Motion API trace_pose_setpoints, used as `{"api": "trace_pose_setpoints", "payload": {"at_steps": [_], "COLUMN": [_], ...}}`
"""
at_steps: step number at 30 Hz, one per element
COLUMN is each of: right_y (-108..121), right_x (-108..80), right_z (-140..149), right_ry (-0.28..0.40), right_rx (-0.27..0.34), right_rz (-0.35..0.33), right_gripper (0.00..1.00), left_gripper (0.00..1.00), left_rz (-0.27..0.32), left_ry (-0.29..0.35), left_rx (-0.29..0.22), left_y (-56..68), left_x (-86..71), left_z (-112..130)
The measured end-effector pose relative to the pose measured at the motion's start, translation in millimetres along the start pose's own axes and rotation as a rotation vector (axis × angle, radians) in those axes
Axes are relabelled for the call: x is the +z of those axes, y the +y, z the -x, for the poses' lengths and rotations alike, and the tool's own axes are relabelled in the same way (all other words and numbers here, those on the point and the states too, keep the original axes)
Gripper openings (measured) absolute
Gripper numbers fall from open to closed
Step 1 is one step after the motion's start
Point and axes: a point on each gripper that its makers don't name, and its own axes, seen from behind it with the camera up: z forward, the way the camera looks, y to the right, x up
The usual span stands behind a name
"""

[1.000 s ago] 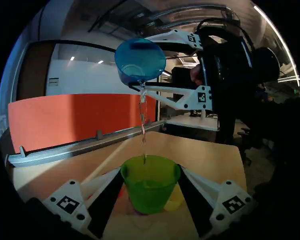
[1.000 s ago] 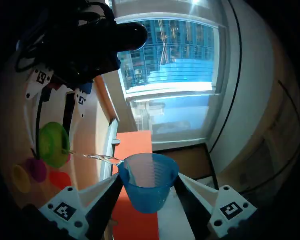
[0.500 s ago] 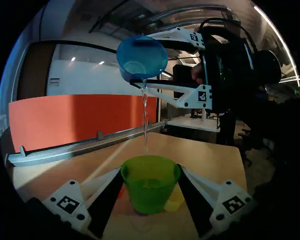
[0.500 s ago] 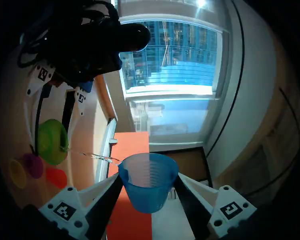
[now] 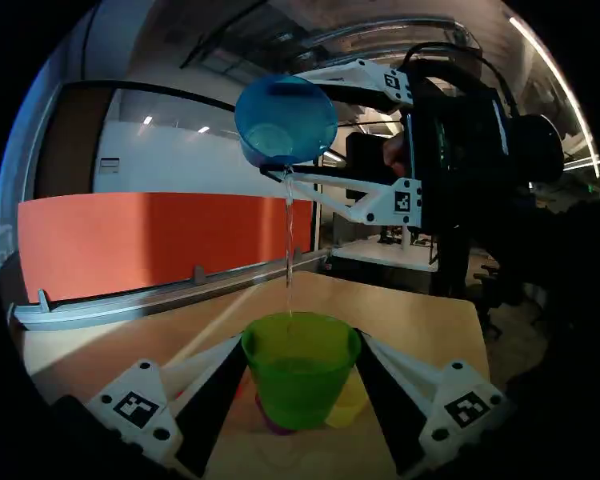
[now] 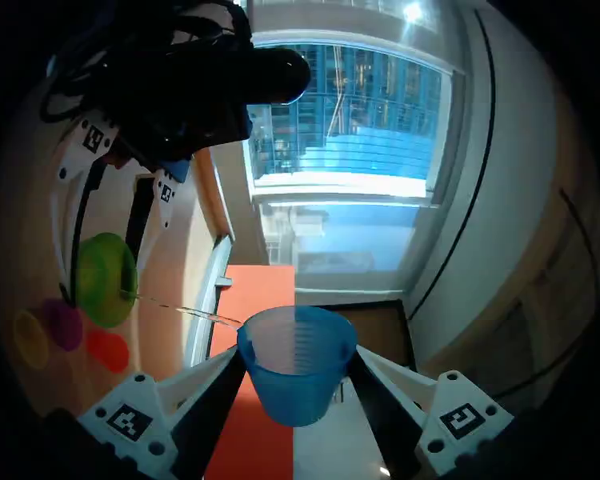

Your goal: Pour water

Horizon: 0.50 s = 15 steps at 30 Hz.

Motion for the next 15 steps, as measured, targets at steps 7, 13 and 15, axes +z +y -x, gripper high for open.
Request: {"api": "trace_pose_setpoints", "payload": {"at_steps": [7,13,15], "right_y": [2.2,3.0,3.0], "right_x": [0.2,0.1,0.2], "right_z": [-2.8,-6.7,-8.6], "right_ry": [0.000,0.002,0.003], "right_rx": [-0.028,-0.058,-0.072], "right_rz": [0.006,0.011,0.012], "right_gripper": [0.88,0.88,0.88], "left_gripper": [0.88,0.88,0.88], "left_rz": [0.000,-0.001,-0.001], "left_ry": [0.003,0.002,0.004], "left_rx": [-0.002,0.000,-0.001], "left_y": [0.1,0.2,0.2], "left_x": [-1.3,-1.5,-1.7], "left_z": [-0.1,0.0,-0.6]}}
